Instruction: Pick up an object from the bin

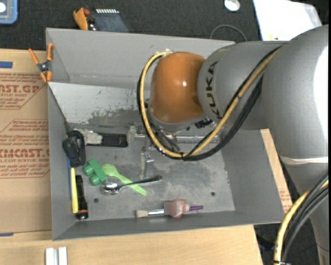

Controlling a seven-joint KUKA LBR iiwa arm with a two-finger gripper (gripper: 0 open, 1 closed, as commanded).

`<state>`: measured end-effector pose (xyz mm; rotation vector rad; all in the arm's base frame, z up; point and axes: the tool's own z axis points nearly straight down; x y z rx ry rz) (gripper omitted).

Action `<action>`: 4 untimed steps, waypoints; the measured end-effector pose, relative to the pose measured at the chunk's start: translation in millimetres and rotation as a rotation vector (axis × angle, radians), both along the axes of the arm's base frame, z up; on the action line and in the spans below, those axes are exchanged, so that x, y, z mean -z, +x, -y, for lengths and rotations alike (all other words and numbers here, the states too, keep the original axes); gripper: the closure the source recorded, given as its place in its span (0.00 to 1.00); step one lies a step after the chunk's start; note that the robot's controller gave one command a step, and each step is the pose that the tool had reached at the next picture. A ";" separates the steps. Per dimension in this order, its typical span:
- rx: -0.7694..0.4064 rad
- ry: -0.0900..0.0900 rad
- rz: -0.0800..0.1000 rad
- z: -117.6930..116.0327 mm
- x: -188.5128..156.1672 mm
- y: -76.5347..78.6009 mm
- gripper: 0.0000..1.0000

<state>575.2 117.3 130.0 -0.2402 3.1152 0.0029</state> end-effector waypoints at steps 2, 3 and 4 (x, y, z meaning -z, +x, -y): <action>0.033 0.005 -0.009 -33.4 53.6 -14.0 0.00; -0.125 0.000 -0.006 -84.9 59.7 -5.1 0.00; -0.252 -0.001 -0.008 -97.6 58.9 -3.8 1.00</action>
Offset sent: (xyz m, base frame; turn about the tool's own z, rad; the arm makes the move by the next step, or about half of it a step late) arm -0.0182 0.0354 -0.0600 0.0408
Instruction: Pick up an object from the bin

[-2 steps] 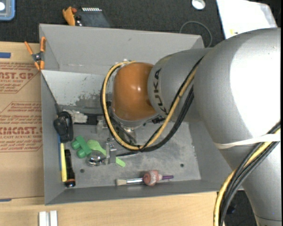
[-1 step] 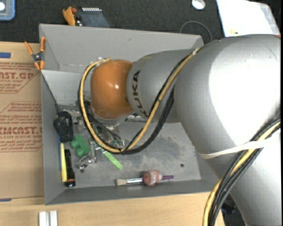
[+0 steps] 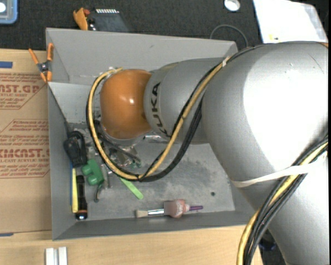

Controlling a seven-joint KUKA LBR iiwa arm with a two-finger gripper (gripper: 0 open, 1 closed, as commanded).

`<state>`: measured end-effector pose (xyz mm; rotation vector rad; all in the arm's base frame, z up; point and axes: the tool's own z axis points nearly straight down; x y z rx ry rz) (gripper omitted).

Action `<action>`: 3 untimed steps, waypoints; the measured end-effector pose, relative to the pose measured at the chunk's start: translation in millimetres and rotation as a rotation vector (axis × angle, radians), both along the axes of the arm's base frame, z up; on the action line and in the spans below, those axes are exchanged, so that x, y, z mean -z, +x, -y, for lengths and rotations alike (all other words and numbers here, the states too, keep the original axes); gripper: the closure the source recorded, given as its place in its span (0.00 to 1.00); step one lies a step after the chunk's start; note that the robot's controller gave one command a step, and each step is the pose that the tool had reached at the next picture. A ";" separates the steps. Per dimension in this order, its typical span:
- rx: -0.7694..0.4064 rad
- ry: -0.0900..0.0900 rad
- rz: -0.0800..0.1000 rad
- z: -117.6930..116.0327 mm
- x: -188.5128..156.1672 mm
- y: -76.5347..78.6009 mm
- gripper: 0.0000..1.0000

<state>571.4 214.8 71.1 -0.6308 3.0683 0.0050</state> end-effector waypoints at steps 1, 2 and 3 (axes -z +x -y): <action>0.000 0.000 0.000 -0.1 0.0 0.0 1.00; -0.109 0.001 0.002 45.2 -2.8 -5.6 1.00; -0.149 0.003 0.005 141.6 -23.0 -2.7 1.00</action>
Offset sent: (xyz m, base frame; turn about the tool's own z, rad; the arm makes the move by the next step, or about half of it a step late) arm -0.0088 -0.0813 0.0048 -0.1792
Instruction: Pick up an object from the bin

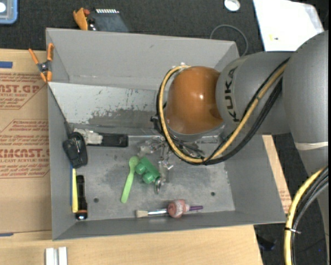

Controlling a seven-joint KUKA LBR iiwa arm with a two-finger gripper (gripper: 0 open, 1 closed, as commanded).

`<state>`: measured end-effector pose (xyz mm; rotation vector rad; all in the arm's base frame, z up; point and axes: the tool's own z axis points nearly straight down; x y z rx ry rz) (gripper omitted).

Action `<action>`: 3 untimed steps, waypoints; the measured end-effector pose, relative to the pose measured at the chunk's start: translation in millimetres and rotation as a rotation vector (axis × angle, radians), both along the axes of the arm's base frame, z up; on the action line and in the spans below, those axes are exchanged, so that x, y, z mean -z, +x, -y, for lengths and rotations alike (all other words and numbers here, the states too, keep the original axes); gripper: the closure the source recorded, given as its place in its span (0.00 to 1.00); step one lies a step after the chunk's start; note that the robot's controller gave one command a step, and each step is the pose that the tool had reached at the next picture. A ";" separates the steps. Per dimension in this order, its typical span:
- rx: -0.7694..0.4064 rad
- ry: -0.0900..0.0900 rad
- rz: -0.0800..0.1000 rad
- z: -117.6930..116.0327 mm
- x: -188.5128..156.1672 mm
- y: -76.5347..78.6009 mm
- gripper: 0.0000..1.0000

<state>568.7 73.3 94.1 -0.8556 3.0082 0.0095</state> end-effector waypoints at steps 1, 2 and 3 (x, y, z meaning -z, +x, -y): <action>0.000 0.000 0.000 -0.1 0.0 0.0 1.00; -0.048 0.001 0.003 -37.8 11.8 0.4 1.00; -0.118 0.001 0.007 -66.1 22.3 11.2 1.00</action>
Offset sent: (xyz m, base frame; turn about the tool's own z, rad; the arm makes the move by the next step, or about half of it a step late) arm -0.0002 0.0503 -0.0161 -0.0661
